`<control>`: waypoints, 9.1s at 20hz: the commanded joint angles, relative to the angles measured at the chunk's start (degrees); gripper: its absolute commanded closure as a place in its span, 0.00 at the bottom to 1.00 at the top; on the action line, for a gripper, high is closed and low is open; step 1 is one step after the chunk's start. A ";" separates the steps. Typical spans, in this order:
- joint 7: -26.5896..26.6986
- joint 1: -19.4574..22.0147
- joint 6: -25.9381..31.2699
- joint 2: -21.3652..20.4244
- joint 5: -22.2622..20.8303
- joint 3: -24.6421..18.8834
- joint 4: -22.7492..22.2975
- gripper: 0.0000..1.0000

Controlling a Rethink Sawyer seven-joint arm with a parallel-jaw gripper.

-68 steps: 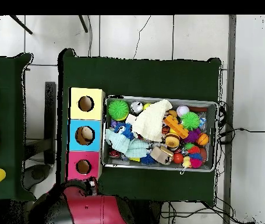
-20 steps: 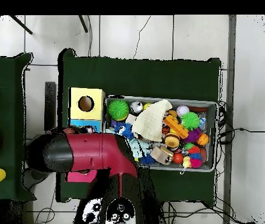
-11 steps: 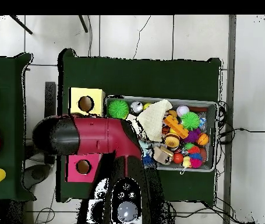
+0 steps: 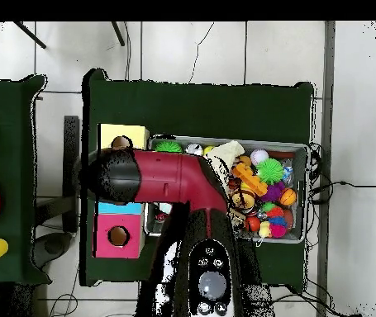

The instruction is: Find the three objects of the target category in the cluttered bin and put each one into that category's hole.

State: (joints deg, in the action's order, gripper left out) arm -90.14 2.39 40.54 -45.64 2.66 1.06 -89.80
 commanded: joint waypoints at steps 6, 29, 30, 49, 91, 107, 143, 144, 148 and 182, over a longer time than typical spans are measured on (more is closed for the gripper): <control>3.72 8.34 8.20 -1.42 -1.10 -6.29 -1.30 0.00; 3.42 9.88 1.52 -2.40 -3.23 -8.99 -7.12 0.00; 3.79 10.23 1.35 -2.59 -3.37 -9.15 -7.45 0.00; 4.53 13.43 1.47 -4.44 -6.86 -11.98 -10.38 0.00; 5.58 22.69 0.91 -4.16 -12.27 -20.12 -10.67 0.00; 3.15 24.12 -2.70 -4.35 -15.12 -20.16 -14.26 0.00; -4.48 22.17 -17.13 6.31 -21.30 -18.09 -16.41 0.00; -4.39 22.48 -17.79 7.05 -21.36 -18.35 -16.85 0.00; -4.24 23.05 -20.21 8.78 -22.08 -18.34 -17.91 0.00; -1.47 25.62 -17.56 5.29 -22.09 -17.39 -20.47 0.00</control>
State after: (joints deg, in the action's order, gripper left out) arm -90.14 27.13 21.33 -37.20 -15.71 -16.16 -107.35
